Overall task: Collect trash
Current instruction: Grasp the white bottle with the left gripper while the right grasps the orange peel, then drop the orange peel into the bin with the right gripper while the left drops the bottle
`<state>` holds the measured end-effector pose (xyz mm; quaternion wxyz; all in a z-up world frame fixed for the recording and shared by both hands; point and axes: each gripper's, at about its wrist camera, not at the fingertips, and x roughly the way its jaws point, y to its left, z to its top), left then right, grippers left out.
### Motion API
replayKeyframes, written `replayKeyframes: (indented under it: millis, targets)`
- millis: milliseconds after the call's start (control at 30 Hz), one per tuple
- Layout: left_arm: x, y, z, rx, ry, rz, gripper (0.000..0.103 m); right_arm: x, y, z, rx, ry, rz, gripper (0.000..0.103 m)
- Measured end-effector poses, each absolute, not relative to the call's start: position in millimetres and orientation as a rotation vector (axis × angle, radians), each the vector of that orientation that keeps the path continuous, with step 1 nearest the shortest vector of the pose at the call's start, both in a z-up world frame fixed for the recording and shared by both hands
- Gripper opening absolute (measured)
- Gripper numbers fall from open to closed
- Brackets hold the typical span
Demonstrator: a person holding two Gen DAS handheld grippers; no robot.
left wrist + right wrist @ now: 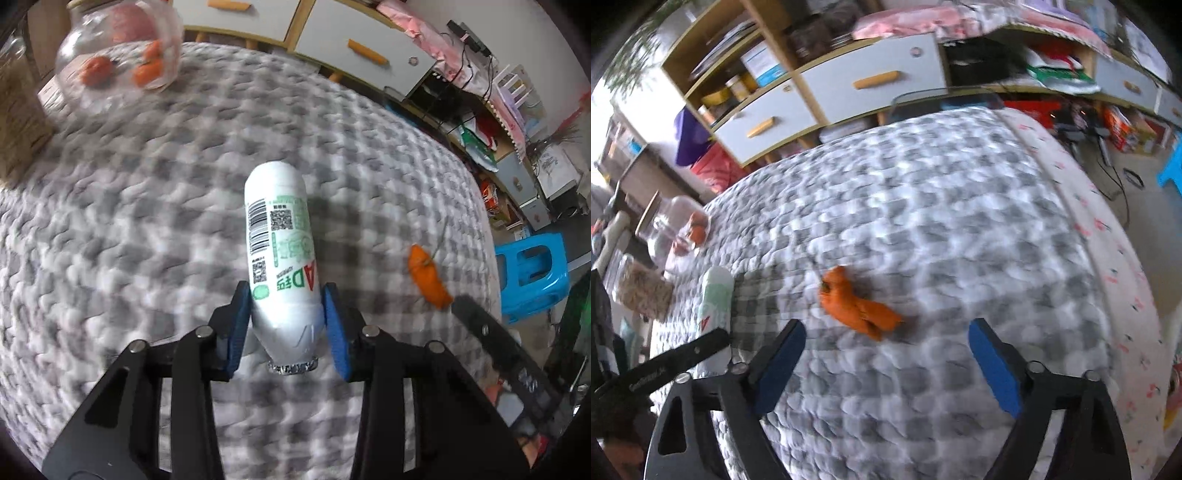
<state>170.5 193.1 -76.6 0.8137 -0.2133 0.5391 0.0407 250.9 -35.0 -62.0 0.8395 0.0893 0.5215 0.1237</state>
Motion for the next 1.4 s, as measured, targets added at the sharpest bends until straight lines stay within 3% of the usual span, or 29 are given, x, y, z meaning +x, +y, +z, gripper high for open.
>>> replayKeyframes:
  millis: [100, 200, 367, 500, 567, 633, 1000, 1400]
  targets:
    - [163, 204, -78, -0.480, 1.156, 0.069, 0.041, 254, -22, -65, 0.165, 1.088, 0.269, 0.084]
    - [161, 211, -77, -0.492, 1.134, 0.071, 0.041, 256, -14, -68, 0.135, 1.071, 0.271, 0.073]
    - [165, 211, -78, -0.491, 1.123, 0.057, 0.050, 260, -2, -75, 0.096, 1.063, 0.289, 0.067]
    - [175, 207, -85, -0.489, 1.137, 0.062, 0.049, 260, 8, -80, 0.020, 1.051, 0.273, 0.048]
    - [175, 207, -83, -0.474, 1.133, 0.078, 0.040, 260, 9, -80, 0.003, 1.051, 0.273, 0.040]
    - [173, 207, -81, -0.483, 1.130, 0.082, 0.040, 259, 9, -80, -0.013, 1.058, 0.279, 0.021]
    - [154, 198, -59, -0.485, 1.070, 0.068, 0.040, 229, -18, -42, 0.030, 1.044, 0.365, 0.017]
    - [147, 126, -41, -0.449, 1.064, -0.089, 0.040, 189, -89, -8, 0.086, 1.043, 0.319, 0.016]
